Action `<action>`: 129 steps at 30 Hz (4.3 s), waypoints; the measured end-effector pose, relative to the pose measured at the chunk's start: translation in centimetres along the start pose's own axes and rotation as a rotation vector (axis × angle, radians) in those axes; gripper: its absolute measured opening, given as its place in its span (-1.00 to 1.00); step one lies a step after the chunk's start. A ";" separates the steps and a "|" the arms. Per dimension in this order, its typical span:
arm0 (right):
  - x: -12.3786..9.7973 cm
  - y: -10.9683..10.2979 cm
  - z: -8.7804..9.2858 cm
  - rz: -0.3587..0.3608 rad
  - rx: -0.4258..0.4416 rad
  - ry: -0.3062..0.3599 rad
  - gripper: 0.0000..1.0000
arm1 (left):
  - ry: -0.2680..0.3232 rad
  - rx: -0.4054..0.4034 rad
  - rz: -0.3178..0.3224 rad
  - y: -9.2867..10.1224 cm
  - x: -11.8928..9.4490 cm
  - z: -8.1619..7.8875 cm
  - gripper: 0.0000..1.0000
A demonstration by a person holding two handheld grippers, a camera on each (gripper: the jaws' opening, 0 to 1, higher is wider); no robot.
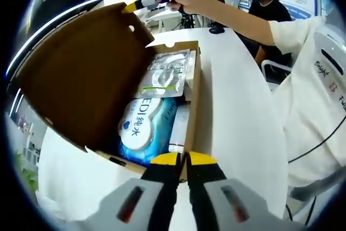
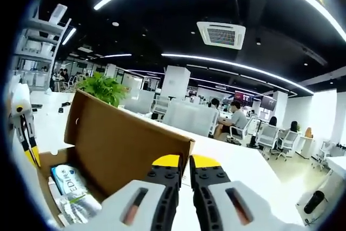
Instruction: Operate the shoe box by opening the lid, removing the specified soft item, and placing it in the target area until the item is outside and the box remains undamaged.
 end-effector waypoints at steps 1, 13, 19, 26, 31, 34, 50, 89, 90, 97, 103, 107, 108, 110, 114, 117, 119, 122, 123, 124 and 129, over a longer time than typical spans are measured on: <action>0.2 0.0 0.0 0.000 -0.002 -0.008 -0.91 | -0.001 -0.001 -0.001 0.0 0.0 0.0 -0.91; 0.6 0.1 0.4 0.009 0.001 -0.024 -0.93 | 0.014 -0.008 -0.008 0.0 0.0 0.0 -0.91; 1.0 0.2 0.5 0.007 0.005 -0.035 -0.93 | 0.015 -0.003 -0.005 0.1 0.0 0.0 -0.91; 1.2 0.2 0.7 0.013 0.017 -0.043 -0.93 | 0.020 0.002 -0.005 0.1 0.0 0.0 -0.91; 1.4 0.2 0.8 0.014 0.025 -0.047 -0.93 | 0.019 0.003 -0.004 0.1 0.0 0.0 -0.91; 1.4 0.3 0.9 0.012 0.031 -0.048 -0.93 | 0.021 0.004 -0.003 0.1 0.0 0.0 -0.91; 2.2 0.3 1.5 0.005 0.062 -0.078 -0.92 | 0.016 0.005 -0.002 0.0 0.0 0.0 -0.91; 5.1 0.9 3.7 0.007 0.056 -0.223 -0.95 | 0.023 0.016 0.005 0.1 0.0 0.1 -0.93; 5.2 0.8 3.7 0.010 0.056 -0.226 -0.95 | 0.025 0.016 0.004 0.1 0.0 0.1 -0.92; 5.5 0.7 4.4 0.026 0.083 -0.253 -0.96 | 0.026 0.013 0.001 0.0 0.0 0.0 -0.92; 5.9 0.5 4.9 0.031 0.074 -0.279 -0.96 | 0.031 0.012 -0.006 0.0 -0.1 0.1 -0.92; 6.0 0.6 5.1 0.031 0.099 -0.285 -0.96 | 0.029 0.013 -0.006 0.0 -0.1 0.1 -0.91; 6.1 0.6 5.1 0.031 0.111 -0.287 -0.96 | 0.029 0.013 -0.006 0.0 0.0 0.1 -0.91; 6.2 0.6 5.3 0.033 0.136 -0.296 -0.96 | 0.028 0.013 -0.008 0.0 0.0 0.1 -0.91; 6.5 0.5 5.5 0.031 0.122 -0.315 -0.96 | 0.027 0.014 -0.010 0.0 0.0 0.1 -0.91; 6.6 0.6 5.6 0.029 0.120 -0.317 -0.96 | 0.027 0.014 -0.011 0.0 0.0 0.1 -0.91; 6.6 0.6 5.7 0.030 0.131 -0.313 -0.95 | 0.027 0.013 -0.012 0.0 0.0 0.1 -0.91; 6.6 0.7 5.8 0.032 0.170 -0.308 -0.95 | 0.027 0.012 -0.009 0.0 0.0 0.1 -0.91; 6.6 0.7 5.8 0.031 0.172 -0.308 -0.95 | 0.026 0.012 -0.009 0.0 0.0 0.1 -0.91; 6.6 0.7 5.9 0.031 0.179 -0.307 -0.95 | 0.026 0.014 -0.010 0.0 0.0 0.1 -0.91; 6.8 0.6 6.0 0.039 0.188 -0.302 -0.94 | 0.036 0.013 -0.011 0.0 -0.1 0.1 -0.91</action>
Point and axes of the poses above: the point that each gripper's makers call its tool centre point, and the gripper's own axes: x roughly forward along the fingers, y roughly to its right, z roughly out of its underside, the point moved 3 cm from there along -x, roughly backward along the fingers, and after that the axes turned 12 degrees about y, right-handed, at the moved point
